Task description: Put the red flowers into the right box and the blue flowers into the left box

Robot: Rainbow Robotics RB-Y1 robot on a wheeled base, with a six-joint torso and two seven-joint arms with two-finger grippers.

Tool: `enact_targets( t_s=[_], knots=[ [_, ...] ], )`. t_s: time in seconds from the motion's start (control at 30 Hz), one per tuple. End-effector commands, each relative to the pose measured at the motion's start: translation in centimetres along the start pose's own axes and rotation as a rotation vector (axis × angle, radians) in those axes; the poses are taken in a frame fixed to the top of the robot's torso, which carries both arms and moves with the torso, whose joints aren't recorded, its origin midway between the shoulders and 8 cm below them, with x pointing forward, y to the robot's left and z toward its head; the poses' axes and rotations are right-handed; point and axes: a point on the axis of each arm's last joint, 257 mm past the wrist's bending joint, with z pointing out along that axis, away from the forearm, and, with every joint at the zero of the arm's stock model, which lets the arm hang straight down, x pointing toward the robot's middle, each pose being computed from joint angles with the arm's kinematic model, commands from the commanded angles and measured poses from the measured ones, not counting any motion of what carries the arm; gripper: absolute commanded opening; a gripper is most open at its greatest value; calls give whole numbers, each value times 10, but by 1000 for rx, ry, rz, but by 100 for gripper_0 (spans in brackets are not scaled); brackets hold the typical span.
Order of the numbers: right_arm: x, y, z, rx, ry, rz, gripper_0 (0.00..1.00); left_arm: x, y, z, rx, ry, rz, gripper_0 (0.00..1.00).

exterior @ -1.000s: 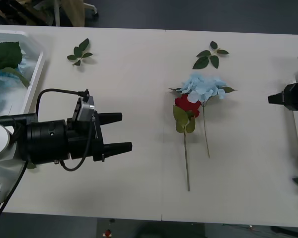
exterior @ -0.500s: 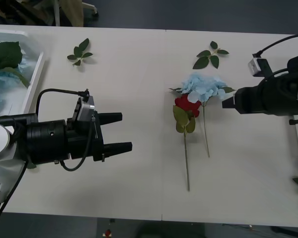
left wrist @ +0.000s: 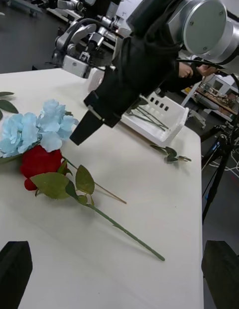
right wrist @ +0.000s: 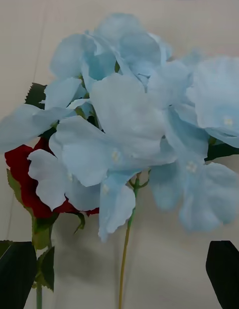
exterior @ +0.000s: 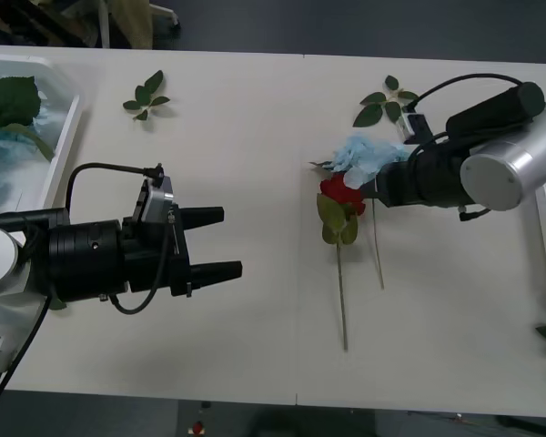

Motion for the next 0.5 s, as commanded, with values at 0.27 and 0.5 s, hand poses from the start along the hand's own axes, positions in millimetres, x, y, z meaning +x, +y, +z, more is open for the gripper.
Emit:
enact_targets(
  t_s=[0.27,0.5],
  knots=[
    [-27,13,26,23,-20,-44,100,-12,-4,1,20,-5,61,100],
    [-26,12,40,45,-17,-70,100,-12,-4,1,20,-5,61,100]
  ],
)
